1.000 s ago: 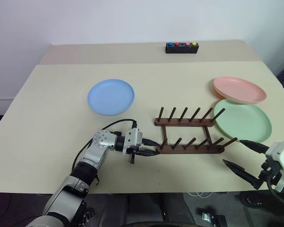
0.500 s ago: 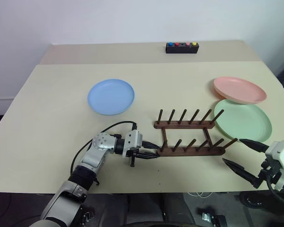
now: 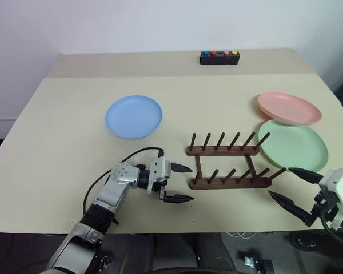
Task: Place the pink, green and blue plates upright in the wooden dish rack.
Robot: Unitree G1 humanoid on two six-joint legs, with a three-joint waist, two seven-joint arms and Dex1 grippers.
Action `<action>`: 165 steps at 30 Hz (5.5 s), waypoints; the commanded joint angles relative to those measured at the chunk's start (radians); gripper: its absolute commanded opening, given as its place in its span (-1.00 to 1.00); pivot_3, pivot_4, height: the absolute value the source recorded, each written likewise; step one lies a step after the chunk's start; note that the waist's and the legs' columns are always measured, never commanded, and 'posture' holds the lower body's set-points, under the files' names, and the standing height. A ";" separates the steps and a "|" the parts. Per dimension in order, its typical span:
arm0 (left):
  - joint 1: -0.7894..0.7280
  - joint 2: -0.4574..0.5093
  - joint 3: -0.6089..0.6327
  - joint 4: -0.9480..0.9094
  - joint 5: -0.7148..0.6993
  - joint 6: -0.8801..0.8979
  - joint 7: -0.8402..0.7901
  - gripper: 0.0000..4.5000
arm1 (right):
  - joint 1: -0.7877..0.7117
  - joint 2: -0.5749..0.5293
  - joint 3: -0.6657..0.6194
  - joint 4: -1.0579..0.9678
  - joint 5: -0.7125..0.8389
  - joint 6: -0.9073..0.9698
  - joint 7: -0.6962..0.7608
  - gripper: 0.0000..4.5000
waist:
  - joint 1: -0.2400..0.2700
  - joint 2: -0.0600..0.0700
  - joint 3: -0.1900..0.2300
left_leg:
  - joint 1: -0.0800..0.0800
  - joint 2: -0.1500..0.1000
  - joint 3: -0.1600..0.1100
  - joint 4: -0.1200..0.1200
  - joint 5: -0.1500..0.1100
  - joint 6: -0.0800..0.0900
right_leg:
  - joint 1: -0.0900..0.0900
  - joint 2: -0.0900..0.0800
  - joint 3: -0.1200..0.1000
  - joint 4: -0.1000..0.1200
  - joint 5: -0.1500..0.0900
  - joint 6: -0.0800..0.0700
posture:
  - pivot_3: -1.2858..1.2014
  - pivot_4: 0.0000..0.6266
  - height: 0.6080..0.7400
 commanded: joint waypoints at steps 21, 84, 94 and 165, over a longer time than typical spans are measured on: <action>0.087 0.121 -0.059 -0.270 -0.084 0.363 0.018 -0.97 | 0.069 0.059 0.170 0.085 -0.148 -0.036 -0.078 -1.00 | 0.001 0.000 0.001 | 0.000 0.001 0.001 0.000 0.000 0.000 | 0.000 0.000 0.000 -0.001 -0.002 -0.003 | 0.03 -0.52 1.00; -0.107 -0.056 0.027 0.194 0.064 0.036 0.263 -0.97 | -0.545 0.032 0.466 0.532 -0.328 -0.201 -0.159 -1.00 | -0.007 0.002 0.000 | 0.002 0.000 0.001 0.001 0.001 0.001 | 0.002 0.001 0.000 0.000 0.001 -0.001 | 0.03 -0.52 1.00; -0.130 -0.069 0.035 0.234 0.072 0.008 0.290 -0.97 | -0.589 0.032 0.485 0.613 -0.329 -0.263 -0.156 -1.00 | -0.005 0.002 0.000 | 0.002 0.000 0.001 0.002 0.001 0.001 | 0.002 0.001 0.000 0.000 0.002 -0.001 | 0.03 -0.52 1.00; -0.095 -0.008 0.135 0.154 -0.005 0.100 0.177 -1.00 | -0.399 0.011 0.437 0.343 -0.222 -0.167 -0.127 -0.76 | -0.010 0.002 0.000 | 0.002 0.000 0.000 -0.002 0.001 0.001 | 0.000 0.001 0.000 0.000 0.002 -0.001 | 0.03 -0.52 1.00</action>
